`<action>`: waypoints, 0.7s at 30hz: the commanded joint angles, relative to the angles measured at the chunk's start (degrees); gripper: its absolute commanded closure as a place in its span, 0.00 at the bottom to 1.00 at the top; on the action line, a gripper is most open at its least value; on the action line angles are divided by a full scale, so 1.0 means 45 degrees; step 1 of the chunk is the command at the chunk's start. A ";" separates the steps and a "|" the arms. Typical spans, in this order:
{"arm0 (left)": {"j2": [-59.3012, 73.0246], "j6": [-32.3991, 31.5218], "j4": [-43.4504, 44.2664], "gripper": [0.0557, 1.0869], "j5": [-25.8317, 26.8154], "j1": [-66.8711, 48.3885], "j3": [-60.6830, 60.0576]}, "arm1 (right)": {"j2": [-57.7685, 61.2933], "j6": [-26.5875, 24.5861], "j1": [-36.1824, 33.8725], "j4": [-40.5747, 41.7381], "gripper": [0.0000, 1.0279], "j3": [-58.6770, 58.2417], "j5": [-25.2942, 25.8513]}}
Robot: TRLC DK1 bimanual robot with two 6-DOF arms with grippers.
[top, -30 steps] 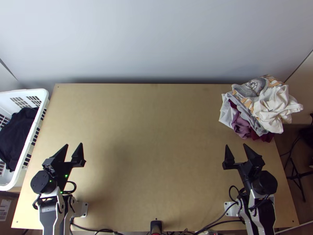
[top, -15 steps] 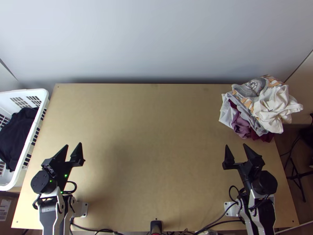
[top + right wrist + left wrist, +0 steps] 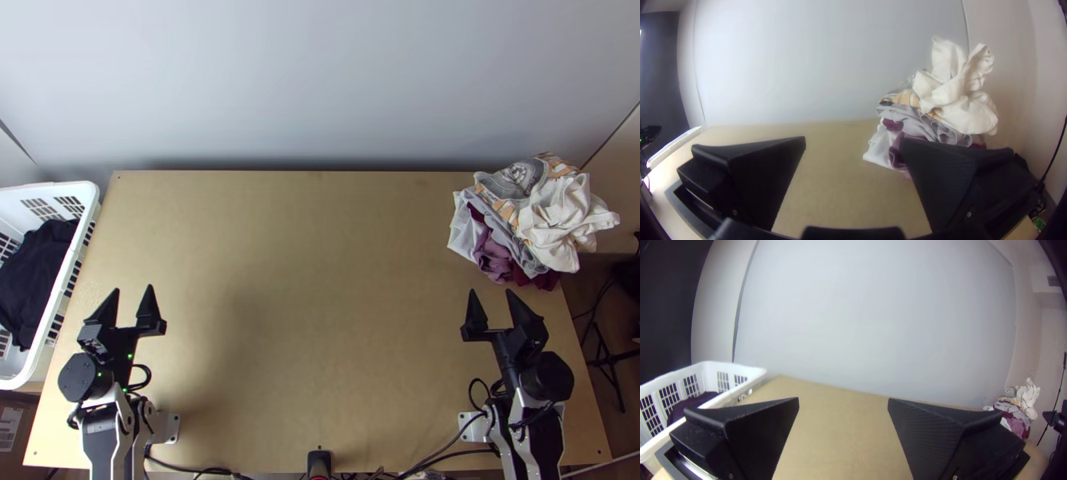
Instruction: Fold the t-shirt
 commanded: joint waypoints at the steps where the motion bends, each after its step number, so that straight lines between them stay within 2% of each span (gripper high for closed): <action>1: 0.0349 0.1245 0.0821 0.05 0.0034 -0.0537 0.0306 | 0.0691 -0.0106 0.0004 0.1214 0.04 0.0239 -0.0069; 7: 0.3748 0.1440 0.0860 0.05 0.0073 -0.0869 0.2278 | 0.5593 -0.0340 0.0395 0.1682 0.04 0.3325 -0.0050; 12: 0.6033 0.0600 0.0470 0.05 0.0464 -0.0849 0.4466 | 0.7449 -0.0907 0.0415 0.1546 0.04 0.5532 -0.0030; 18: 0.8376 -0.0064 0.0235 0.05 0.1030 -0.0849 0.7063 | 0.9890 -0.0907 0.0434 0.0198 0.04 0.8637 -0.0030; 21: 0.9900 -0.0494 -0.0839 0.05 0.1030 -0.0674 0.9153 | 1.0906 -0.0848 0.0434 -0.0368 0.04 0.9907 -0.0050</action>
